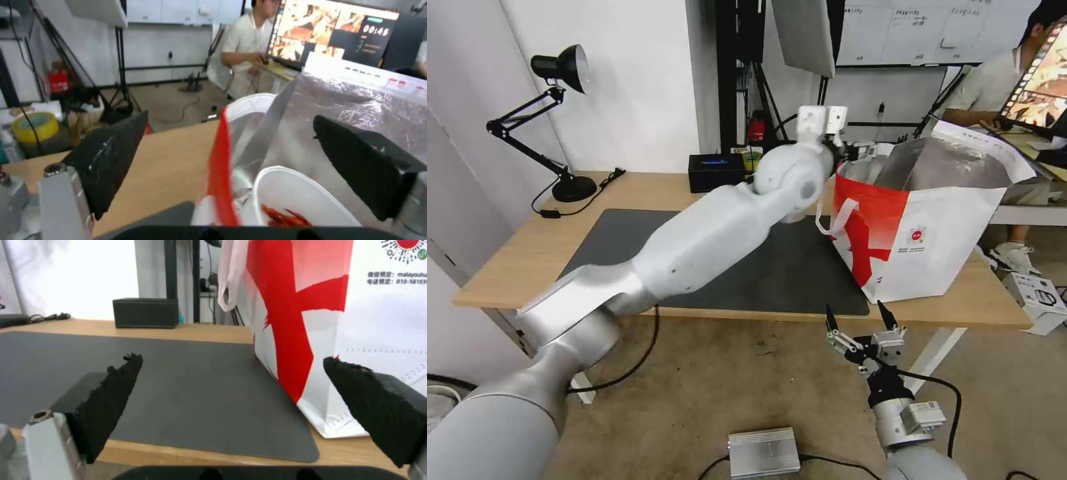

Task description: Pick up the trash from the table and place it into the takeout bag.

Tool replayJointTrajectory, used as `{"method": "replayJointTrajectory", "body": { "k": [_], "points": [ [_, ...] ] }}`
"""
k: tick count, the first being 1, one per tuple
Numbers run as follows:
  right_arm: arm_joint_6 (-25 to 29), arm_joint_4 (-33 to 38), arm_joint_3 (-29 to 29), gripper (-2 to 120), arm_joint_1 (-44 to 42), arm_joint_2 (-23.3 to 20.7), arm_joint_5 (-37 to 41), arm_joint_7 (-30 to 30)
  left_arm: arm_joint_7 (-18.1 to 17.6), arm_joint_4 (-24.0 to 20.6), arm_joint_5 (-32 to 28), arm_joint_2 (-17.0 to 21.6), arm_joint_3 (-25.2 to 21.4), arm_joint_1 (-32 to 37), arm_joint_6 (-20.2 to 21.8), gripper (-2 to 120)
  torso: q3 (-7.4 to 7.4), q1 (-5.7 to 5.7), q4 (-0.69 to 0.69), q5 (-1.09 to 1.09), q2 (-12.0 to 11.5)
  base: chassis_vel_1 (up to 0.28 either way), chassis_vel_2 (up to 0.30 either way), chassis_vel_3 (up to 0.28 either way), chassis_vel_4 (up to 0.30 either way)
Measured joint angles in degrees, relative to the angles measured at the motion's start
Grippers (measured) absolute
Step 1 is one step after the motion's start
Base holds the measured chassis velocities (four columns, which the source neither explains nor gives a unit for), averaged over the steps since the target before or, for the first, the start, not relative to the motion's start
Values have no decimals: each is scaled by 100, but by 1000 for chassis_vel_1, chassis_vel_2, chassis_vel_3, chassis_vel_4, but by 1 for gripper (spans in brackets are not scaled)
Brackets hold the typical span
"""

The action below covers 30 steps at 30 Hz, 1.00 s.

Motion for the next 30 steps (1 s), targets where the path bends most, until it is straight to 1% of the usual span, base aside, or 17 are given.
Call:
{"method": "replayJointTrajectory", "body": {
  "k": [2, 3, 5, 6, 7, 10, 12, 14, 15, 17, 18, 21, 22, 24, 25, 29, 30],
  "points": [
    [0, 0, 0, 100, 0, 0, 0, 0, 301, -120, 282, 261, -2, 144, -209, 100, 0, -1, 0, 0, 0, 0, 0, 0, 0],
    [0, 0, 0, 100, 0, 0, 0, 0, 301, -120, 282, 261, -2, 144, -209, 100, 0, -1, 0, 0, 0, 0, 0, 0, 0],
    [0, 0, 0, 100, 0, 0, 0, 0, 512, -278, 514, 505, -67, 340, -290, 100, 0, 0, 0, 0, 0, 0, 0, 0, 0],
    [0, 0, 0, 100, 0, 0, 0, -1, 613, -385, 633, 632, -144, 465, -289, 100, 0, 0, 0, 0, 0, 0, 0, 0, 0],
    [0, 0, 0, 100, 0, 0, 0, -1, 613, -385, 633, 632, -144, 465, -289, 100, 0, 0, 0, 0, 0, 0, 0, 0, 0],
    [0, 0, 0, 100, 0, 0, 0, 0, 919, -682, 1070, 1006, -393, 864, -166, 100, 0, -1, 0, 0, 0, 0, 0, 0, 0],
    [0, 0, 0, 100, 0, 0, 0, 0, 948, -738, 1104, 1066, -434, 928, -151, 100, 0, 0, 0, -1, 0, 0, 0, 0, 0],
    [0, 0, 0, 100, 0, 0, 0, 0, 1073, -1035, 1226, 1369, -708, 1276, -86, 100, 0, 0, 0, -1, 0, 0, 0, 0, 0],
    [0, 0, 0, 100, 0, 0, 0, 0, 1073, -1035, 1226, 1369, -708, 1276, -86, 100, 0, 0, 0, -1, 0, 0, 0, 0, 0],
    [0, 0, 0, 100, 0, 0, 0, -1, 1233, -1363, 1283, 1676, -1086, 1668, -2, 100, -1, 0, 0, 0, 1, 0, 0, 0, 0],
    [0, 0, 0, 100, 0, 0, 0, -1, 1233, -1363, 1283, 1676, -1086, 1668, -2, 100, -1, 0, 0, 0, 1, 0, 0, 0, 0],
    [0, 0, 0, 100, -1, 0, 0, -1, 1400, -1680, 1427, 2001, -1534, 2198, 76, 100, -1, 0, 1, 0, 0, 0, 0, 0, 0],
    [0, 0, 0, 100, -1, 0, 0, -1, 1400, -1680, 1427, 2001, -1534, 2198, 76, 100, -1, 0, 1, 0, 0, 0, 0, 0, 0],
    [0, 0, 0, 100, 0, 0, 0, 0, 1490, -1925, 1570, 2191, -1940, 2695, 113, 100, -1, -1, 0, 1, 0, 0, 0, 0, 0],
    [0, 0, 0, 100, 0, 0, 0, 0, 1490, -1925, 1570, 2191, -1940, 2695, 113, 100, -1, -1, 0, 1, 0, 0, 0, 0, 0],
    [0, 0, 0, 100, 0, 0, 0, 0, 1642, -2184, 1739, 2319, -2520, 3333, 120, 100, -1, 0, -1, 1, 0, 0, 0, 0, 0],
    [0, 0, 0, 100, 0, 0, 0, 0, 1642, -2184, 1739, 2319, -2520, 3333, 120, 100, -1, 0, -1, 1, 0, 0, 0, 0, 0]
  ]
}}
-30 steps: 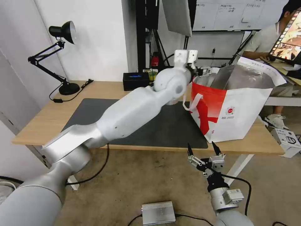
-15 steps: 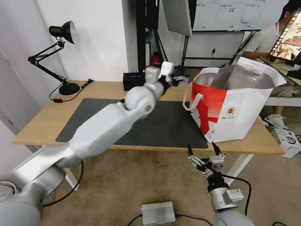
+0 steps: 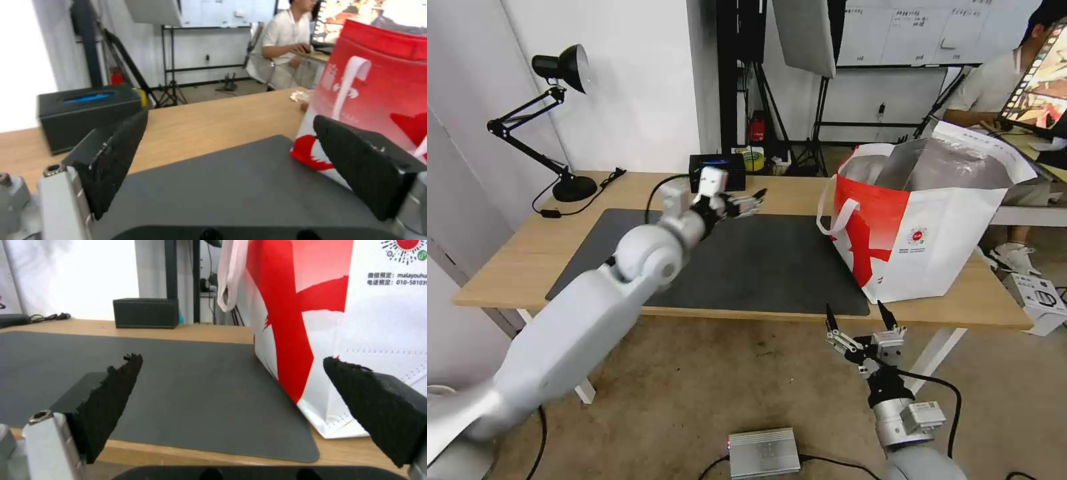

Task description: Pick up the trash from the table and place it into the takeout bag.

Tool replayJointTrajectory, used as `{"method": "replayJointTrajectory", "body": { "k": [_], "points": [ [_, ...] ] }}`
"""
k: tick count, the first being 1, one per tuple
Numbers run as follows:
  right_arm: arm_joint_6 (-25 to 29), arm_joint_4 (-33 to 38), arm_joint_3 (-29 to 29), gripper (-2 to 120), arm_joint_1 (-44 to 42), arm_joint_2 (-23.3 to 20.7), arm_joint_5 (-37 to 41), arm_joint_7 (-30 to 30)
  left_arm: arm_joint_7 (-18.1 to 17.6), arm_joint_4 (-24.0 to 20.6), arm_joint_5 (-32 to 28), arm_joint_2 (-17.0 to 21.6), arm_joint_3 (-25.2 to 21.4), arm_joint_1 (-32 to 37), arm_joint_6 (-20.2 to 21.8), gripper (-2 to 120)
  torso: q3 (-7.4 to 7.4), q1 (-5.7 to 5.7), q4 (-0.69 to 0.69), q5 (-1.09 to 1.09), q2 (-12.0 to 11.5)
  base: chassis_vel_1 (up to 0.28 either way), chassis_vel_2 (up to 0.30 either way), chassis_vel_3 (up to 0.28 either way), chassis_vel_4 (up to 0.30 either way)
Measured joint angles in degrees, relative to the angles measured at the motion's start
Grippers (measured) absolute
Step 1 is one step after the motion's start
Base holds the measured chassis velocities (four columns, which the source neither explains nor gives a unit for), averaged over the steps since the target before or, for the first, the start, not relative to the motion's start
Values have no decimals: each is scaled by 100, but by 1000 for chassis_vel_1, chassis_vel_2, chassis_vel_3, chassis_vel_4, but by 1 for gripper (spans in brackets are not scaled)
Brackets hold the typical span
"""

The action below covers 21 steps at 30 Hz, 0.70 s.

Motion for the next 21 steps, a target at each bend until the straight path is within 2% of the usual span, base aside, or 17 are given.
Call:
{"method": "replayJointTrajectory", "body": {
  "k": [2, 3, 6, 7, 11, 12, 14, 21],
  "points": [
    [0, 0, 0, 100, 0, 0, 0, 0, 86, -172, 157, 30, -414, 437, 0, 100, 0, 0, 1, 0, 0, 0, 0, 0, 0],
    [0, 0, 0, 100, 0, 0, 0, 0, 86, -172, 157, 30, -414, 437, 0, 100, 0, 0, 1, 0, 0, 0, 0, 0, 0],
    [0, 0, -1, 100, 0, 0, 0, 0, 143, -487, 406, -33, -921, 1103, -4, 100, 0, 0, -1, 1, 0, 0, 0, 0, 0],
    [0, 0, -1, 100, 0, 0, 0, 0, 143, -487, 406, -33, -921, 1103, -4, 100, 0, 0, -1, 1, 0, 0, 0, 0, 0],
    [0, 0, 0, 100, 0, -1, 0, 0, 441, -916, 1053, -303, -1752, 2386, -161, 100, 0, -1, 1, 0, 0, 0, 0, 0, 0],
    [0, 0, 0, 100, 0, -1, 0, 0, 441, -916, 1053, -303, -1752, 2386, -161, 100, 0, -1, 1, 0, 0, 0, 0, 0, 0],
    [0, 0, 0, 100, 0, 0, 0, 0, 584, -1101, 1359, -464, -2132, 2895, -246, 100, 0, -1, 2, 2, 0, 0, 0, 0, 0],
    [0, 0, 0, 100, 0, 0, 0, 0, 784, -1391, 1693, -750, -2725, 3590, -304, 100, 0, -1, 0, 1, 0, 0, 0, 0, 0]
  ]
}}
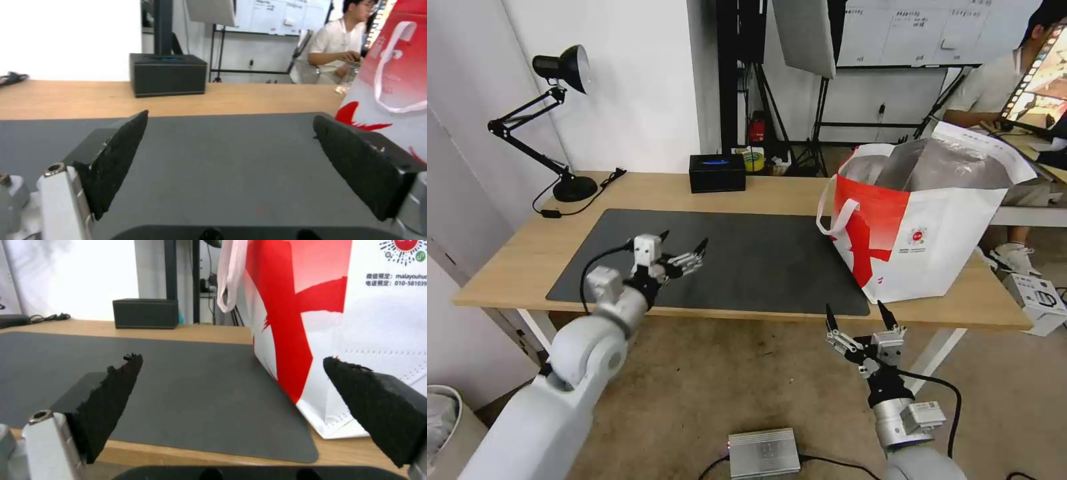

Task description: Pick up the trash from the table and place it into the takeout bag.

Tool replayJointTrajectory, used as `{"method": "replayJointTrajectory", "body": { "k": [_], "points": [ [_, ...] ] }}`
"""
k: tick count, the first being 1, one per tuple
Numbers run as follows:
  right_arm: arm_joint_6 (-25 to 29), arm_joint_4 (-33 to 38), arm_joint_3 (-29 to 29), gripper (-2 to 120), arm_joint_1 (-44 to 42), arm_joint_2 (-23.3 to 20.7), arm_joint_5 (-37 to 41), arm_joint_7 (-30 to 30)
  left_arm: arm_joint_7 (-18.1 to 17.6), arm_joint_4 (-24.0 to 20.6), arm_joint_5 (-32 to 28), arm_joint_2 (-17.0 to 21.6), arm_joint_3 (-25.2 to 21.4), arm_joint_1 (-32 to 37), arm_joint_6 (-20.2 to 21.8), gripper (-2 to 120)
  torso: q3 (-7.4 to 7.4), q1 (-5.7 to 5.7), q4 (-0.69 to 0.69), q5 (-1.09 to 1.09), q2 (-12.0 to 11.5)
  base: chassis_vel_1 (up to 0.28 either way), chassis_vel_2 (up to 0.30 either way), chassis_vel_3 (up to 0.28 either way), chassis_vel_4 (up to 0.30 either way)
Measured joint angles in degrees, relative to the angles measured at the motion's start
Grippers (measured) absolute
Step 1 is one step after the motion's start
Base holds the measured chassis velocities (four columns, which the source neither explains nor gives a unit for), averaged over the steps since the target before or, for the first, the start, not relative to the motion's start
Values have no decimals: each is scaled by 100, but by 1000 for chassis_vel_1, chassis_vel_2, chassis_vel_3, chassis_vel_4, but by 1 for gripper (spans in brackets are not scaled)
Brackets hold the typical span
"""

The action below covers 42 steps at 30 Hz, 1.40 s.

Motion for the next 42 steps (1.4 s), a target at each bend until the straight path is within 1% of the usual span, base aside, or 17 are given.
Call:
{"method": "replayJointTrajectory", "body": {
  "k": [1, 2, 5, 6, 9, 10, 13, 17, 20, 21, 25, 34, 42],
  "points": [
    [0, 0, 0, 100, 0, 0, 0, 0, 80, -51, 96, -46, -123, 132, -26, 100, 0, 0, 0, 0, 0, 0, 0, 0, 0],
    [0, 0, 0, 100, 0, 0, 0, 0, 80, -51, 96, -46, -123, 132, -26, 100, 0, 0, 0, 0, 0, 0, 0, 0, 0],
    [0, 0, 0, 100, 0, 0, 0, 0, 194, -233, 244, -224, -421, 567, -89, 100, 0, 0, 0, 1, 0, 0, 0, 0, 0],
    [0, 0, 0, 100, 0, 0, 0, 0, 194, -233, 244, -224, -421, 567, -89, 100, 0, 0, 0, 1, 0, 0, 0, 0, 0],
    [0, 0, 0, 100, 0, 0, 0, 0, 376, -441, 490, -505, -703, 1080, -200, 100, 0, 0, 1, 0, 0, 0, 0, 0, 0],
    [0, 0, 0, 100, 0, 0, 0, 0, 376, -441, 490, -505, -703, 1080, -200, 100, 0, 0, 1, 0, 0, 0, 0, 0, 0],
    [0, 0, 0, 100, 0, 0, 0, 0, 580, -599, 701, -725, -876, 1517, -346, 100, 0, 0, 0, 0, 0, 0, 0, 0, 0],
    [0, 0, 0, 100, 0, 0, 0, 0, 651, -632, 793, -805, -939, 1705, -457, 100, 0, 0, 1, 1, 0, 0, 0, 0, 0],
    [0, 0, 0, 100, 0, 0, 0, 0, 744, -694, 918, -939, -1023, 2037, -677, 100, 0, 0, 1, 0, 0, 0, 0, 0, 0],
    [0, 0, 0, 100, 0, 0, 0, 0, 744, -694, 918, -939, -1023, 2037, -677, 100, 0, 0, 1, 0, 0, 0, 0, 0, 0],
    [0, 0, 0, 100, 0, 0, 0, 0, 833, -672, 1066, -1084, -1056, 2228, -895, 100, 0, 0, 0, 0, 0, 0, 0, 0, 0],
    [0, 0, 0, 100, 0, 0, 0, 0, 866, -651, 1192, -1170, -1204, 2396, -1091, 100, 0, 1, 0, 0, 0, 0, 0, 0, 0],
    [0, 0, 0, 100, 0, 0, 0, -1, 907, -459, 1224, -1280, -1163, 2457, -1393, 100, 0, 1, 1, 0, 0, 0, 0, 0, 0]
  ]
}}
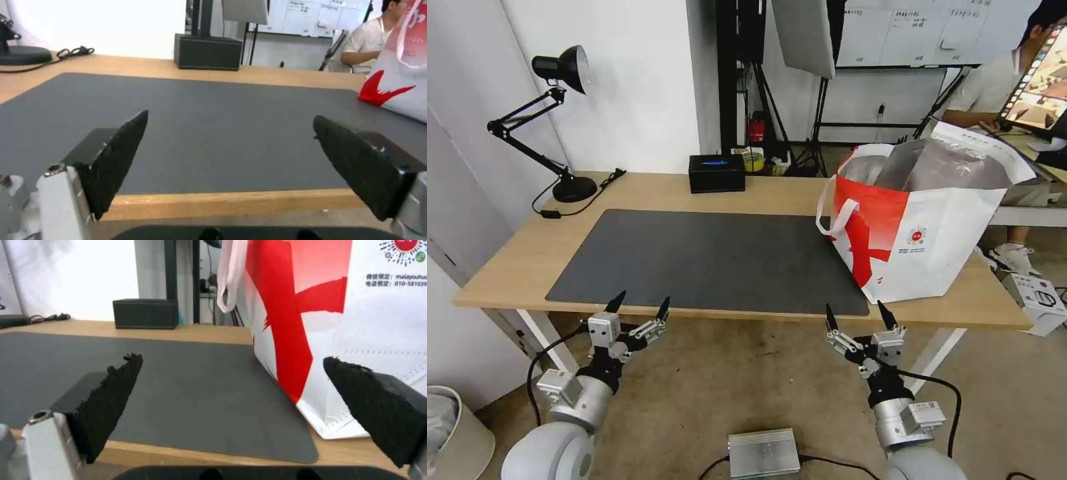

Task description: Pick up the trash from the table and place it into the takeout bag.

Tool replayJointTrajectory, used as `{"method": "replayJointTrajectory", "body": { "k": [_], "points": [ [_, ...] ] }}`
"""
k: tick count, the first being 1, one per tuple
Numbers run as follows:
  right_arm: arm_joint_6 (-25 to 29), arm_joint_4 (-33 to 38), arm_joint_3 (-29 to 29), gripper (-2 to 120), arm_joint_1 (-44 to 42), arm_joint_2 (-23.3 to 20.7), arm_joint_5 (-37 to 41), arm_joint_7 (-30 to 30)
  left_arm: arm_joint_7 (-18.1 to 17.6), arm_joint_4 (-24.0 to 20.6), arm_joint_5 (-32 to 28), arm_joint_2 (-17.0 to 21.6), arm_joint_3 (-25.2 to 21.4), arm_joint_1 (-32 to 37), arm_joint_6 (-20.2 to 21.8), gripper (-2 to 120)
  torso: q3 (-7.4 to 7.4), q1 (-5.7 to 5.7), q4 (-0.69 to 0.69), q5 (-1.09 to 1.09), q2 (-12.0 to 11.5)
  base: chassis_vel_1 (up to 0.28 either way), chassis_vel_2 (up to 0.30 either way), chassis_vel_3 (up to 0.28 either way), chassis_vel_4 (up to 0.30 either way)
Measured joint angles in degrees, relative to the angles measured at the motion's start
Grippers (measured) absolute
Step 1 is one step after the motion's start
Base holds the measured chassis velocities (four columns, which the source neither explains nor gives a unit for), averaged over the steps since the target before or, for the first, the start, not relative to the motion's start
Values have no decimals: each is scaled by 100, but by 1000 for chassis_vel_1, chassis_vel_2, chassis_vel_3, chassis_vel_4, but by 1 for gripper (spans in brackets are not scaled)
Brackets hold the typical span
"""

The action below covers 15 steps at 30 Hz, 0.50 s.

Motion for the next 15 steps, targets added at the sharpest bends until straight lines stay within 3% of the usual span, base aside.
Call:
{"method": "replayJointTrajectory", "body": {
  "k": [15],
  "points": [
    [0, 0, 0, 100, 1, 0, 0, 0, 56, 352, 236, -52, 16, 37, -798, 100, 0, 0, 0, 0, 0, 0, 0, 0, 0]
  ]
}}
